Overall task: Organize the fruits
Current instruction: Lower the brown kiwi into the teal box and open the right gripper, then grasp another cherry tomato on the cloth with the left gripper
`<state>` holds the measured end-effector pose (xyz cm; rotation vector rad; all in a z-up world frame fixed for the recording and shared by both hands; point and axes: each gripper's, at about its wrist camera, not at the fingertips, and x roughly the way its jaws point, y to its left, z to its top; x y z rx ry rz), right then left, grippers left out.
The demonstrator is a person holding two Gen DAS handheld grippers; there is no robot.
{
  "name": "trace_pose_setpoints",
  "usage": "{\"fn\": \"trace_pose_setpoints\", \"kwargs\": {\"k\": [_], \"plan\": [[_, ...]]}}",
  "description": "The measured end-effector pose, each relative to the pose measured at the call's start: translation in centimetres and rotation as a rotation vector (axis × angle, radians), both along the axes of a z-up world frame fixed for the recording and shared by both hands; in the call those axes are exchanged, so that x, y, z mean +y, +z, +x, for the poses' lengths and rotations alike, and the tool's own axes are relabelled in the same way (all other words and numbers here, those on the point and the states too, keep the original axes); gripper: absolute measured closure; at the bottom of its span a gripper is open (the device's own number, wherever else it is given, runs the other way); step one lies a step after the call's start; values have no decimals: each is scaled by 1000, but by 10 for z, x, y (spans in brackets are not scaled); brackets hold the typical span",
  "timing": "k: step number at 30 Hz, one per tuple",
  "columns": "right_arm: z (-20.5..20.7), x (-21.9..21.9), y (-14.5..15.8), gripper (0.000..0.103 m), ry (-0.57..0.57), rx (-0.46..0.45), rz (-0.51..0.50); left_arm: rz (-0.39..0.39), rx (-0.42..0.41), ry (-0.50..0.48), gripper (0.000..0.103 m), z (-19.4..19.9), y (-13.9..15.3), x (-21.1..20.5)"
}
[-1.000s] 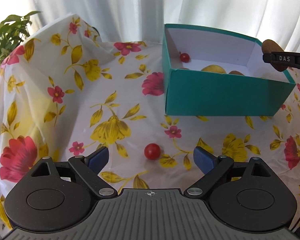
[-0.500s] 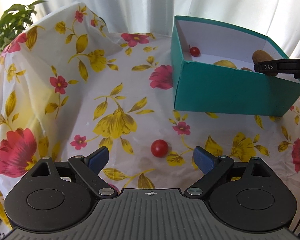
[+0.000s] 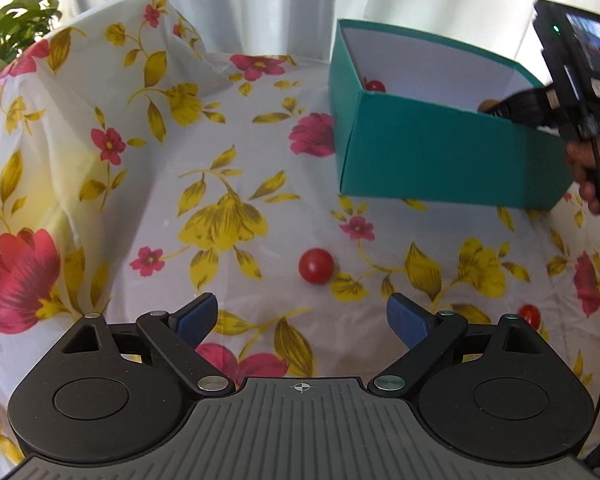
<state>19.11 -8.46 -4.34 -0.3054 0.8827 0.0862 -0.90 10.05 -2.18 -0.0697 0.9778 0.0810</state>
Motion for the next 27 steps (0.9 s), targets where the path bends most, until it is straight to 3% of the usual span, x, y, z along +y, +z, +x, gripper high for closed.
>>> {"fn": "trace_pose_setpoints", "kwargs": {"k": [3, 5, 6, 10, 12, 16, 18, 23, 27], "plan": [[3, 6, -2, 55, 5, -2, -40, -4, -2, -19, 8, -1, -3, -3], [3, 9, -1, 43, 29, -6, -32, -4, -21, -26, 8, -1, -4, -5], [1, 10, 1, 36, 42, -14, -11, 1, -38, -26, 8, -1, -3, -6], [-17, -1, 24, 35, 35, -92, 124, 16, -98, -34, 8, -2, -1, -10], [-40, -11, 44, 31, 23, -174, 193, 24, -126, -47, 8, -3, 1, -13], [-111, -33, 76, 7, 65, -335, 317, 31, -139, -70, 8, 3, -5, -18], [-147, -45, 79, 3, 68, -380, 359, 26, -120, -72, 8, 9, -11, -19], [-193, -70, 62, 3, 7, -279, 429, -28, -109, -68, 19, 20, -22, -12], [-208, -83, 49, 3, -48, -218, 459, -35, -134, -73, 21, 25, -25, -7]]}}
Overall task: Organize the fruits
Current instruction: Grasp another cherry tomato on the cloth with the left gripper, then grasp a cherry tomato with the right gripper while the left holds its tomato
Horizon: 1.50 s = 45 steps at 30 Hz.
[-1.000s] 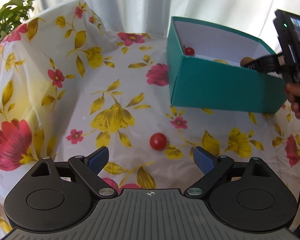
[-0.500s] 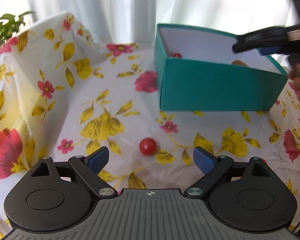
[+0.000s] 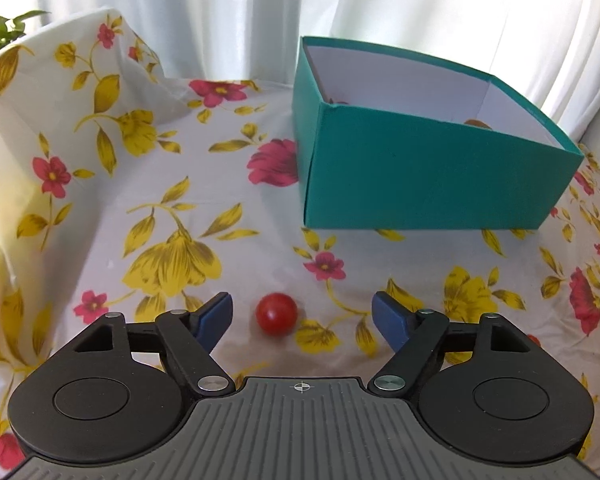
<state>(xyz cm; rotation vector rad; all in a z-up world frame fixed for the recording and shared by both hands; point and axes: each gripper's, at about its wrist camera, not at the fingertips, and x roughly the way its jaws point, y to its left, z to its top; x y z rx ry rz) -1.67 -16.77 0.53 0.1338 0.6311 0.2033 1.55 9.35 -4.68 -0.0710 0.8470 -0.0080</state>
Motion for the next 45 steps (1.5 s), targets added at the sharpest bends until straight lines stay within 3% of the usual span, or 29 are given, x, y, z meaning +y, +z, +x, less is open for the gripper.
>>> {"fn": "trace_pose_setpoints", "kwargs": {"k": [6, 11, 17, 18, 20, 21, 26, 30, 32, 34, 45], "plan": [[-11, -3, -10, 3, -33, 21, 4, -10, 12, -37, 26, 6, -7, 1], [-13, -4, -14, 3, -42, 47, 5, 6, 58, -39, 37, 11, -17, 2], [-13, -1, -17, 3, -52, 58, -30, -27, 72, -32, 49, 15, -21, 9], [-13, -1, -17, 3, -52, 59, -36, -22, 71, -33, 53, 16, -21, 9], [-13, 0, -18, 3, -51, 59, -47, -19, 74, -37, 73, 16, -20, 9], [-13, 1, -19, 3, -49, 60, -54, -26, 78, -39, 76, 16, -20, 11], [-13, 14, -25, 8, -27, 61, -129, -59, 66, -58, 76, 9, -10, 10], [-13, 29, -40, 20, 18, 100, -187, -90, 39, -91, 76, -1, 7, 1], [-12, 37, -51, 31, 57, 135, -192, -101, 37, -108, 76, -5, 13, -4], [-10, 45, -61, 48, 94, 174, -198, -112, 32, -131, 76, -10, 18, -8], [-2, 57, -84, 72, 138, 243, -214, -126, 44, -140, 76, -25, 22, -12]]}}
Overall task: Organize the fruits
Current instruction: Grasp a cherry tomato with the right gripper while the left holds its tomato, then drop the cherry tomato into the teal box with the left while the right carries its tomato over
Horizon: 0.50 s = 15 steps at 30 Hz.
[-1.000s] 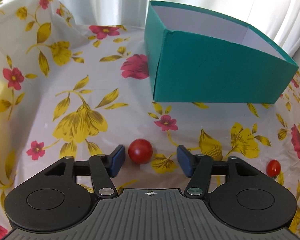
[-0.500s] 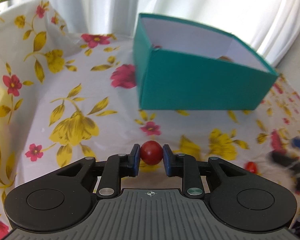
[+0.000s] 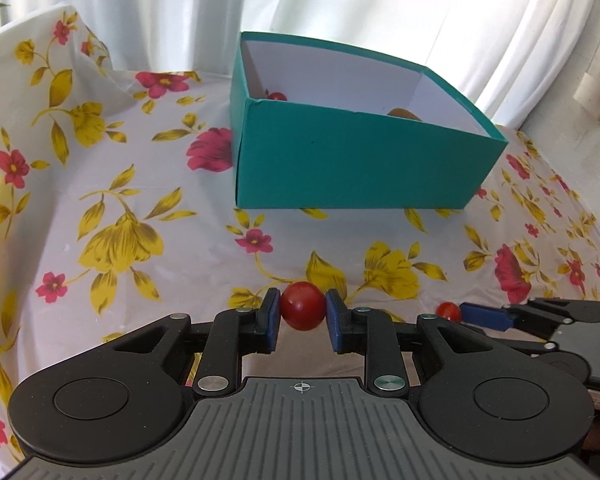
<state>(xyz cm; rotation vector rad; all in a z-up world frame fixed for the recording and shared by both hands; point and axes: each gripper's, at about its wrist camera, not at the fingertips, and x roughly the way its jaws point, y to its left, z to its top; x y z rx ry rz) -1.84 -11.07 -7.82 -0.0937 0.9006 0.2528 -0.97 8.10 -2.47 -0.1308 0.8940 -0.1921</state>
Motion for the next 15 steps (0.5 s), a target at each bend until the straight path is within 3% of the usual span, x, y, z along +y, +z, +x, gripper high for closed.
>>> {"fn": "trace_pose_setpoints", "kwargs": {"k": [3, 7, 15], "plan": [[-1, 3, -4, 81, 25, -11, -20, 2, 5, -5, 76, 0, -1, -2], [-5, 0, 4, 81, 27, -32, -12, 5, 11, -11, 76, 1, 4, -7], [-18, -27, 47, 81, -66, -139, 25, -20, -147, -15, 76, 15, 71, -25]]}}
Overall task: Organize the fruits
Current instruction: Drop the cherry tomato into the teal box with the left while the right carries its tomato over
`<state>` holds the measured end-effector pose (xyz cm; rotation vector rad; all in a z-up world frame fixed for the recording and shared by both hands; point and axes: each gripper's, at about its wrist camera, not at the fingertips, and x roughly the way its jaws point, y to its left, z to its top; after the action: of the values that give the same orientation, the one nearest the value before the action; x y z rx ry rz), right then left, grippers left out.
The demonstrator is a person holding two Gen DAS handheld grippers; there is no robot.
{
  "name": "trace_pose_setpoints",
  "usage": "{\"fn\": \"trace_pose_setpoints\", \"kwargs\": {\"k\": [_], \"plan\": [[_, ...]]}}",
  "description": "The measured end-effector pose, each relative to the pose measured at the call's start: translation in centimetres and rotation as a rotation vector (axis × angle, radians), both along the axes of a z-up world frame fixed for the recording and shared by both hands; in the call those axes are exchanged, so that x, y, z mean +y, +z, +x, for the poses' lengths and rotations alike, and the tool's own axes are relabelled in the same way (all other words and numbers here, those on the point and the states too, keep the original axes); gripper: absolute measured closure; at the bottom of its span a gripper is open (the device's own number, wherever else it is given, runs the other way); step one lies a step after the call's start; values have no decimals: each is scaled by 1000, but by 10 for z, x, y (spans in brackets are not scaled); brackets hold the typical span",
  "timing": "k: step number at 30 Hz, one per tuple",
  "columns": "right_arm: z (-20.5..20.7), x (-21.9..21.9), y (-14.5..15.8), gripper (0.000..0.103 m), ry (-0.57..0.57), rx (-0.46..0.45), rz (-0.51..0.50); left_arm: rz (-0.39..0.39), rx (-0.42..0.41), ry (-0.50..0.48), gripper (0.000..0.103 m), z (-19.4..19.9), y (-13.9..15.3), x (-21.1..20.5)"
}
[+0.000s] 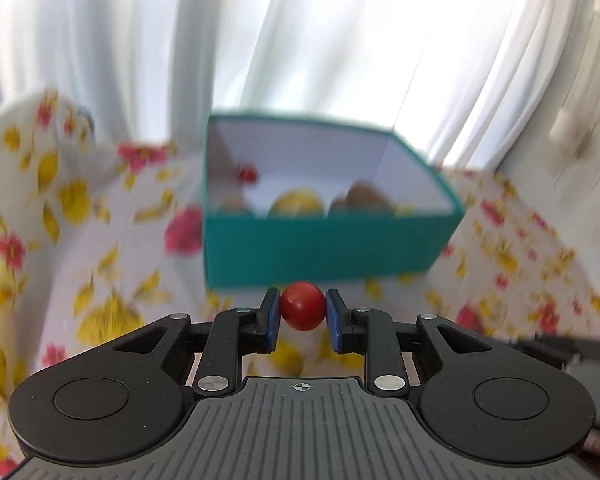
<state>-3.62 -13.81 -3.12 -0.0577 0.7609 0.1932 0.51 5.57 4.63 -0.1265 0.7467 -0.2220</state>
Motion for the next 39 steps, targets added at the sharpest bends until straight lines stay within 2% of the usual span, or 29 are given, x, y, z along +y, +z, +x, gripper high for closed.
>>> {"fn": "trace_pose_setpoints", "kwargs": {"k": [3, 7, 9, 14, 22, 39], "plan": [[-5, -9, 14, 81, -28, -41, 10, -36, -51, -24, 76, 13, 24, -6], [-11, -20, 29, 81, -66, -85, 14, -9, -113, -9, 75, 35, 45, -18], [-15, -26, 36, 81, -89, -106, 20, -10, -116, 4, 75, 50, 47, -22], [-23, -38, 48, 81, -131, -137, 25, 56, -85, 54, 75, 78, 33, -35], [-27, -56, 53, 81, -201, -148, 31, 133, -39, 65, 75, 107, 9, -50], [-12, -64, 55, 81, -245, -145, 40, 208, 32, 74, 75, 140, -23, -58]]}}
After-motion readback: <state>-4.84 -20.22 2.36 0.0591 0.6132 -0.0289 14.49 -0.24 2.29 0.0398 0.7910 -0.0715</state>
